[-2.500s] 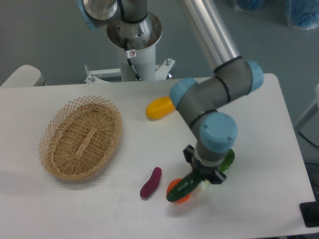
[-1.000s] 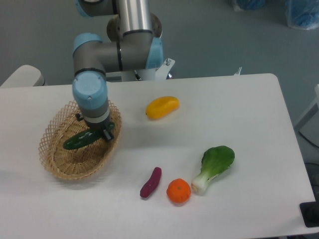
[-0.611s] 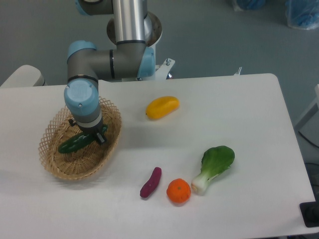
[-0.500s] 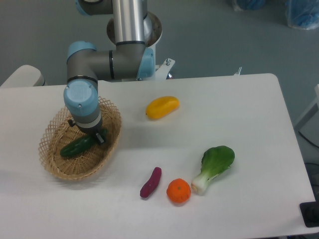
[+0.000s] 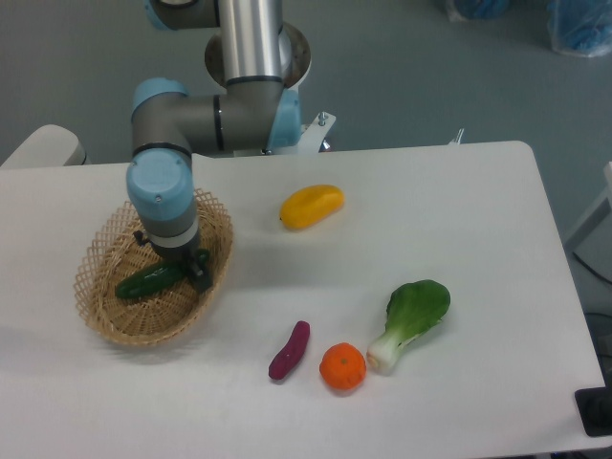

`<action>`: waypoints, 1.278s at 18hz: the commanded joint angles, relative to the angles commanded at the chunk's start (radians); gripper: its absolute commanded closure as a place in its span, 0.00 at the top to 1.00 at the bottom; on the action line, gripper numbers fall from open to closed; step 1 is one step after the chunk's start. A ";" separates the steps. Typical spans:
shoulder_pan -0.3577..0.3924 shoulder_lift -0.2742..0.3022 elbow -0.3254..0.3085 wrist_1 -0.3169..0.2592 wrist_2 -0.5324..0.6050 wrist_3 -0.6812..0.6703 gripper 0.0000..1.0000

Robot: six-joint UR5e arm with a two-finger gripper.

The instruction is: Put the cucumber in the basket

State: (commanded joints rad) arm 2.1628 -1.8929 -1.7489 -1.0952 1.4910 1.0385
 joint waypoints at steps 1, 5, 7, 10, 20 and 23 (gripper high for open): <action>0.017 0.002 0.017 -0.002 0.002 0.000 1.00; 0.068 -0.015 0.084 -0.003 0.005 0.081 1.00; 0.083 -0.037 0.120 -0.006 0.008 0.092 1.00; 0.098 -0.077 0.189 -0.029 0.009 0.092 1.00; 0.268 -0.219 0.396 -0.126 0.026 0.255 1.00; 0.295 -0.247 0.427 -0.127 0.029 0.313 1.00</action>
State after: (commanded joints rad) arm 2.4574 -2.1398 -1.3224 -1.2226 1.5202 1.3513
